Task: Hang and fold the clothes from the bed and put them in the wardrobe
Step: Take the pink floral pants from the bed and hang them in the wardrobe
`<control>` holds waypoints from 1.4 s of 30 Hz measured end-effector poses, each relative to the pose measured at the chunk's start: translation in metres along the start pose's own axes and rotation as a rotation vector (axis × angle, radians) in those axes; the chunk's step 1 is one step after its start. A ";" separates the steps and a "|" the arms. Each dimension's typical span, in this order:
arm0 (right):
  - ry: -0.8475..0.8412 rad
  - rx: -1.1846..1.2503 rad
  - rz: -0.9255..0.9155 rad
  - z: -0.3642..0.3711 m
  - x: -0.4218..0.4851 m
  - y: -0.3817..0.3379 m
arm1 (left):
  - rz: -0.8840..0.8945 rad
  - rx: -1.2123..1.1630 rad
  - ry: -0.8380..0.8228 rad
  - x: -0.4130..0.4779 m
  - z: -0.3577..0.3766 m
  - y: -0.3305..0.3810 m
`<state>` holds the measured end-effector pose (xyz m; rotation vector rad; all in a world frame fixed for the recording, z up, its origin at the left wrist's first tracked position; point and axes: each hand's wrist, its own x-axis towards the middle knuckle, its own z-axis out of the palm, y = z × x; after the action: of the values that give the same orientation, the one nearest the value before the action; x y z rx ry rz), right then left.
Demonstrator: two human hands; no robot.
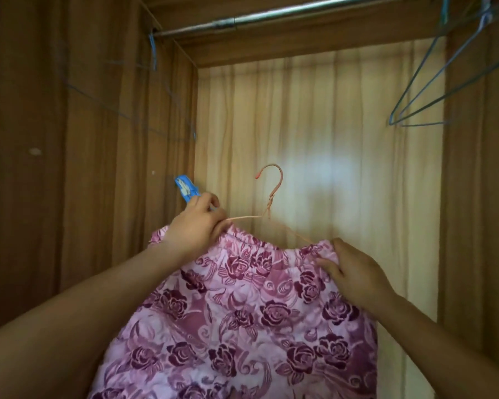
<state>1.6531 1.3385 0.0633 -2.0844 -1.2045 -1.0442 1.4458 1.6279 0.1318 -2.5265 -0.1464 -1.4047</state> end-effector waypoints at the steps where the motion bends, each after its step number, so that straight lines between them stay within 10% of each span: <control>1: 0.020 0.013 0.020 0.001 0.004 -0.008 | 0.019 -0.019 -0.003 0.004 -0.003 0.003; 6: 0.170 0.174 0.137 -0.017 0.028 -0.011 | -0.023 -0.271 -0.091 0.018 -0.047 -0.005; 11: 0.243 0.253 0.077 -0.045 0.067 -0.008 | -0.123 0.145 -0.259 0.024 -0.094 -0.037; 42: 0.125 0.129 0.084 -0.038 0.138 -0.021 | -0.431 0.690 0.162 0.227 -0.207 -0.068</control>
<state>1.6634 1.3875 0.1997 -1.9250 -1.0842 -1.0146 1.3826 1.6318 0.4399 -1.8608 -1.0029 -1.3707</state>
